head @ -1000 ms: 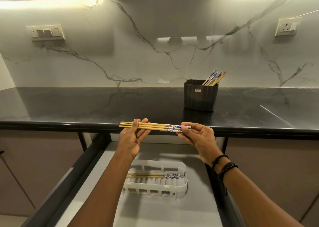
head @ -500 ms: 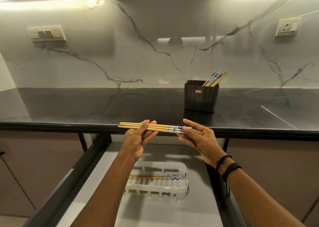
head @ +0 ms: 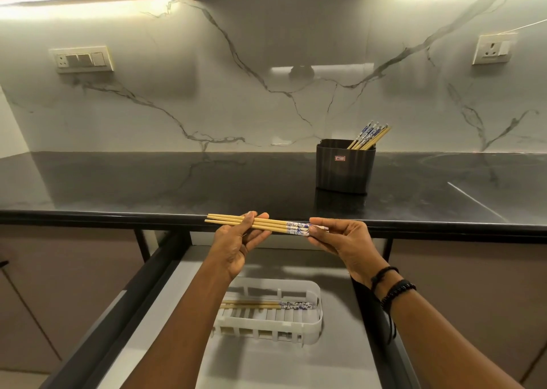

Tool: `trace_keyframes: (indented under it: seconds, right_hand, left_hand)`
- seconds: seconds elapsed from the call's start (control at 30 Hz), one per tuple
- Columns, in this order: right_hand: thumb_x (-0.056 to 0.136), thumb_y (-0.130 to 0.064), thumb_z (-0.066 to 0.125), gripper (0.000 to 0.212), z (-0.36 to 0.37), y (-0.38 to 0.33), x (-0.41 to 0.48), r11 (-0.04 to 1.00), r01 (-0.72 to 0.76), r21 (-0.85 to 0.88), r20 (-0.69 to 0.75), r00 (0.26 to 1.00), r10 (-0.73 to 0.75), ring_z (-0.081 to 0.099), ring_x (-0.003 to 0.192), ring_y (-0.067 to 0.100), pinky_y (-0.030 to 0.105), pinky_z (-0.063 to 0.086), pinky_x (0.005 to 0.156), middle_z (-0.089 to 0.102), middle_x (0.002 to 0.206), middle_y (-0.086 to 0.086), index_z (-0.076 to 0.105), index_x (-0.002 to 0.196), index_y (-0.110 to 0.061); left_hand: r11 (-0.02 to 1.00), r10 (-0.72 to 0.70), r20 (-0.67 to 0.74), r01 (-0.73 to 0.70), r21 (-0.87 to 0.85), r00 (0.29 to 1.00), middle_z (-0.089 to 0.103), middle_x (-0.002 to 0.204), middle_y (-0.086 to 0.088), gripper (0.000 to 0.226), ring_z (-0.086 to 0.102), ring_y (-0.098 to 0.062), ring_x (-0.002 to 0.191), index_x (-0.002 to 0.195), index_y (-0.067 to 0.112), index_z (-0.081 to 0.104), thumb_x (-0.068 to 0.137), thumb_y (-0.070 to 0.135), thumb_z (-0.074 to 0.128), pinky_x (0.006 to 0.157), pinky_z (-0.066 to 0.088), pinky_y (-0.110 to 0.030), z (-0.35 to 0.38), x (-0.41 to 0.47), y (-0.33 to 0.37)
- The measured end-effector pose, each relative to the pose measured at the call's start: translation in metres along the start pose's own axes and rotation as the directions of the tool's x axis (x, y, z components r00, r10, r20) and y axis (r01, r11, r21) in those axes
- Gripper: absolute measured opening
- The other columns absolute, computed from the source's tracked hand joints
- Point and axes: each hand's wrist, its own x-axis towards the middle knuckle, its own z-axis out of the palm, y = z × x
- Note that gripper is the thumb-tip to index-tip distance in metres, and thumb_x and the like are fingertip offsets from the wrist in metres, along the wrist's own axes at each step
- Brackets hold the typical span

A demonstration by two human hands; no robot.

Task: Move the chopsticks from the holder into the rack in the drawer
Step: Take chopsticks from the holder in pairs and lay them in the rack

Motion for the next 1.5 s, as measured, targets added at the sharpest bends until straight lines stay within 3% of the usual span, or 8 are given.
trace_keyframes:
  seconds: [0.37,0.53,0.63,0.73,1.0,1.17,1.3,1.5]
  right_hand:
    - [0.073,-0.007,0.074,0.029,-0.007,0.002,0.005,0.999,-0.044,0.025,-0.034,0.998,0.044,0.073,0.093,0.027,0.025,0.061,0.074,0.074,0.101,0.019,0.073,0.101,-0.001]
    - [0.069,-0.009,0.075,0.029,-0.01,0.001,0.004,0.998,-0.059,0.013,-0.037,0.998,0.06,0.074,0.09,0.026,0.024,0.061,0.071,0.075,0.099,0.019,0.075,0.096,-0.003]
    - [0.069,-0.009,0.074,0.027,-0.013,0.001,0.004,0.996,-0.081,-0.023,-0.031,0.996,0.081,0.074,0.092,0.026,0.024,0.061,0.071,0.075,0.099,0.018,0.075,0.095,-0.003]
    - [0.067,-0.008,0.074,0.03,-0.017,0.002,0.003,0.988,-0.116,-0.098,-0.02,0.993,0.114,0.074,0.09,0.026,0.024,0.061,0.07,0.075,0.098,0.018,0.074,0.096,-0.002]
    - [0.081,-0.002,0.069,0.015,-0.021,0.016,0.001,0.911,-0.243,-0.332,0.008,0.966,0.26,0.074,0.083,0.022,0.023,0.061,0.067,0.076,0.094,0.016,0.074,0.095,0.0]
    - [0.081,-0.002,0.07,0.01,-0.019,0.034,0.001,0.876,-0.317,-0.364,-0.022,0.943,0.332,0.075,0.078,0.02,0.02,0.059,0.061,0.077,0.089,0.014,0.075,0.09,-0.001]
    - [0.08,0.001,0.071,0.012,-0.013,0.056,0.0,0.866,-0.404,-0.296,-0.078,0.913,0.399,0.075,0.081,0.024,0.022,0.06,0.063,0.076,0.09,0.016,0.074,0.091,0.003]
    - [0.081,0.0,0.072,0.008,-0.006,0.074,-0.002,0.784,-0.378,-0.493,-0.159,0.925,0.346,0.074,0.082,0.024,0.027,0.062,0.07,0.075,0.096,0.016,0.075,0.088,0.0]
  left_hand:
    - [0.991,0.126,-0.203,-0.131,-0.008,0.971,0.075,0.093,-0.016,0.016,0.074,-0.024,0.086,0.104,0.003,0.061,0.089,0.01,0.065,0.063,0.061,-0.033,-0.012,0.008,0.006]
    - [0.979,0.198,-0.384,-0.2,0.034,0.902,0.072,0.09,-0.011,0.014,0.074,-0.016,0.077,0.103,0.006,0.062,0.09,0.01,0.065,0.067,0.062,-0.035,-0.022,0.013,0.011]
    - [0.943,0.315,-0.518,-0.198,0.269,0.795,0.069,0.09,-0.008,0.013,0.071,-0.016,0.078,0.102,0.011,0.062,0.09,0.013,0.066,0.068,0.061,-0.03,-0.035,0.019,0.011]
    - [0.835,0.446,-0.55,-0.107,0.54,0.706,0.067,0.095,-0.009,0.01,0.065,-0.018,0.082,0.098,0.013,0.063,0.089,0.014,0.066,0.076,0.058,-0.034,-0.049,0.025,0.009]
    - [0.42,0.319,-0.311,0.161,0.893,0.895,0.053,0.08,-0.006,0.011,0.052,-0.02,0.077,0.091,0.011,0.057,0.09,0.02,0.061,0.067,0.045,-0.029,-0.06,0.027,-0.012]
    - [0.163,0.208,-0.336,0.306,0.938,0.919,0.055,0.101,-0.01,0.02,0.053,-0.025,0.096,0.106,0.013,0.048,0.091,0.02,0.059,0.081,0.048,-0.038,-0.068,0.029,-0.019]
    - [0.069,0.154,-0.368,0.361,0.93,0.917,0.055,0.099,-0.009,0.024,0.052,-0.024,0.09,0.108,0.01,0.051,0.092,0.026,0.059,0.073,0.045,-0.035,-0.08,0.033,-0.027]
    - [-0.045,0.115,-0.401,0.408,0.912,0.909,0.055,0.105,-0.009,0.038,0.052,-0.024,0.089,0.122,0.008,0.051,0.095,0.034,0.055,0.075,0.045,-0.033,-0.093,0.034,-0.039]
